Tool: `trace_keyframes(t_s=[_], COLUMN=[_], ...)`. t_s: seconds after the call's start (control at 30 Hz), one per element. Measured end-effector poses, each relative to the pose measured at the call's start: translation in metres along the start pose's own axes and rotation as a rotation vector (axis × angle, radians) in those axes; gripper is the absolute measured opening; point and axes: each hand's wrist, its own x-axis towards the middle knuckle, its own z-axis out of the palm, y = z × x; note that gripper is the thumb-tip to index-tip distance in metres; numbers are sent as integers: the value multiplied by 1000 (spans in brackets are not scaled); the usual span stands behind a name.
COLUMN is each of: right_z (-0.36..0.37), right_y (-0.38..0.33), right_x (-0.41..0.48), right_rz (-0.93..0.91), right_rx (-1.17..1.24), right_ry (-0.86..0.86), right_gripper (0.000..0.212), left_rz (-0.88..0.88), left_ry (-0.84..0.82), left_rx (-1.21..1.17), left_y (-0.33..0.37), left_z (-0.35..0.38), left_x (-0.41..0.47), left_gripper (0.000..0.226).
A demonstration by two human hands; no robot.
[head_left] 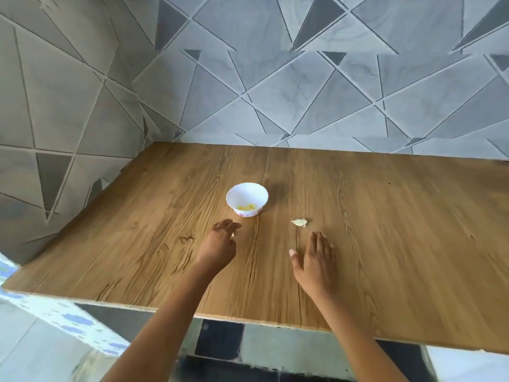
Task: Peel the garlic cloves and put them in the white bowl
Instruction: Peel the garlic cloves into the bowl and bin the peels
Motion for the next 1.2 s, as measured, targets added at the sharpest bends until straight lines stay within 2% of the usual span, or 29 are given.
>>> trace_keyframes(t_s=[0.17,0.3,0.47,0.53,0.6,0.67,0.9,1.0,1.07,1.13,1.2], right_z=[6,9,11,11,10,8,3,5,6,7,4], right_y=[-5,-10,-14,-14,-15,-17,-18,-16,-13,-9,-7], right_x=[9,5,5,3,3,3,1,0,-1,0,3], right_rz=[57,63,70,69,59,56,33,30,36,49,69], right_rx=[-90,-102,-90,-84,-72,-61,-63,-38,1,117,281], right_ry=[-20,-45,-48,-53,-53,-51,-50,-51,-46,-34,-6], right_gripper=[79,78,78,77,77,77,76,76,77,77,75], left_rz=[26,57,83,71,82,90,-93,-137,-97,14,191], left_ry=[-57,-18,-83,-5,153,186,-138,-219,-144,6,7], left_rx=[84,92,143,10,-149,-200,87,81,73,61,-39], left_y=[-17,-30,-31,-23,-8,6,33,36,43,60,79], left_z=[0,5,-6,-16,-30,-40,-29,-23,-22,-21,-10], left_x=[21,24,36,42,56,77,129,133,127,115,102], left_gripper=[40,27,24,20,16,18,27,27,21,20,22])
